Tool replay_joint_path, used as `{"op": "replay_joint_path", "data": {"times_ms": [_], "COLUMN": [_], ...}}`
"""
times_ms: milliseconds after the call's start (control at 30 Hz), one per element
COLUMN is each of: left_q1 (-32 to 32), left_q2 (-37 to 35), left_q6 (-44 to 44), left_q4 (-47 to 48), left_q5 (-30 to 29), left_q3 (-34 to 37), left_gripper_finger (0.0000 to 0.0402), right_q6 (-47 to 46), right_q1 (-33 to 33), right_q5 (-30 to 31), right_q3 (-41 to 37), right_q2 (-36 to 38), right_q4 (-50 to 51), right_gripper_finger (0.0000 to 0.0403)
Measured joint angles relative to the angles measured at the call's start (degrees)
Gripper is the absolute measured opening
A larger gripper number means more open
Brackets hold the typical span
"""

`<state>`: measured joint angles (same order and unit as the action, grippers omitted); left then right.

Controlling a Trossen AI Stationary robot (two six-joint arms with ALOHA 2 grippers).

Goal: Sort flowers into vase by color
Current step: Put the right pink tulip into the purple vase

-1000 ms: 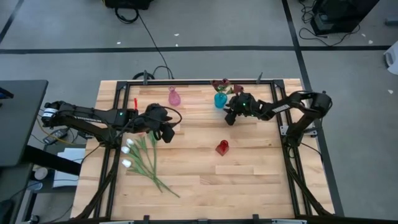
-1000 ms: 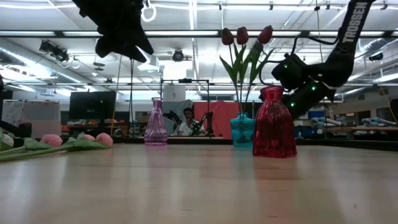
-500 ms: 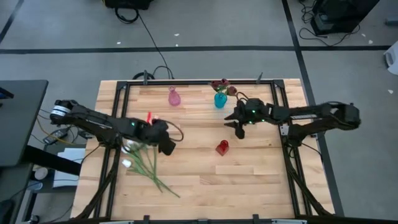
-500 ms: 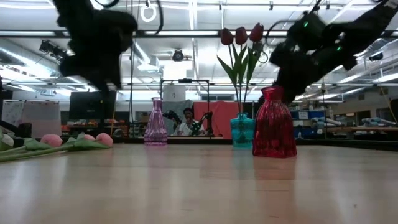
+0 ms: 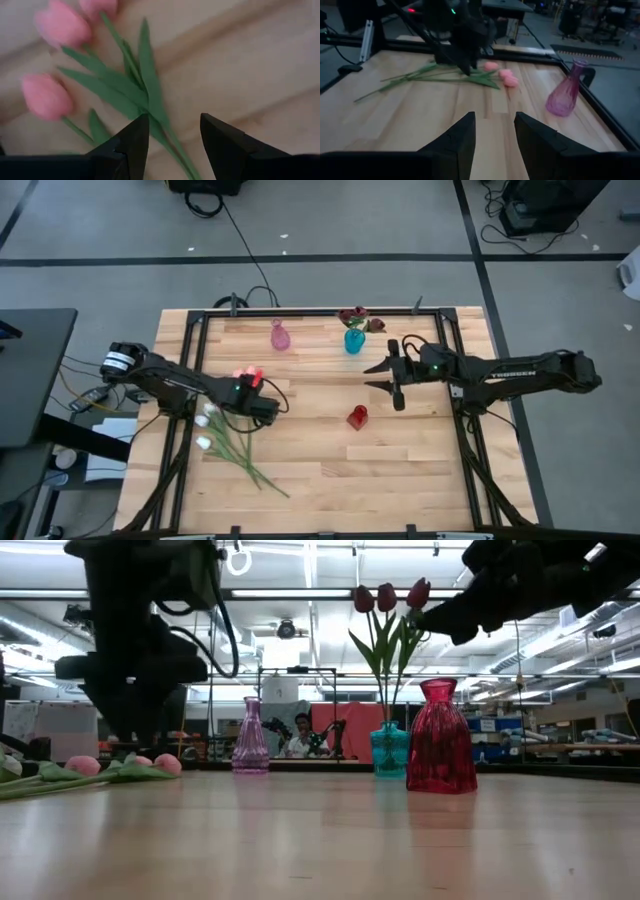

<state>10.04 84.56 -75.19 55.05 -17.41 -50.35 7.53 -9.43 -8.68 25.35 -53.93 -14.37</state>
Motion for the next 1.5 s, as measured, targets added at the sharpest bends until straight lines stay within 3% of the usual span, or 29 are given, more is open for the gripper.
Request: {"op": "replay_joint_path", "data": {"times_ms": [167,433,667,1000,1267,1500], "left_q1": [-4.3,-13.6,-18.5,-19.4,-20.3,-18.3], "left_q2": [0.3,0.3,0.3,0.6,0.4,0.6], "left_q6": [5.2,13.7,17.7,18.0,20.9,29.9], "left_q4": [-1.4,-2.9,-9.9,-13.2,-19.0,-20.4], "left_q5": [-4.3,-4.6,-0.2,0.0,8.0,5.3], "left_q3": [0.0,0.0,4.9,7.6,10.3,2.5], "left_gripper_finger": [0.0171,0.0141,0.0136,0.0125,0.0015,0.0012], "right_q6": [0.0,-0.3,-1.0,-1.4,-1.4,-1.6], "right_q1": [0.4,0.5,0.8,2.6,3.9,4.1], "right_q5": [0.0,0.0,-1.1,-1.5,-1.5,-1.3], "right_q3": [0.0,0.0,0.0,0.0,0.0,0.0], "right_q2": [-1.1,-3.3,-5.0,-5.0,-5.0,-4.9], "right_q4": [-2.3,-3.5,-3.6,-5.4,-6.6,-6.6], "right_gripper_finger": [0.0149,0.0149,0.0149,0.0149,0.0149,0.0149]}}
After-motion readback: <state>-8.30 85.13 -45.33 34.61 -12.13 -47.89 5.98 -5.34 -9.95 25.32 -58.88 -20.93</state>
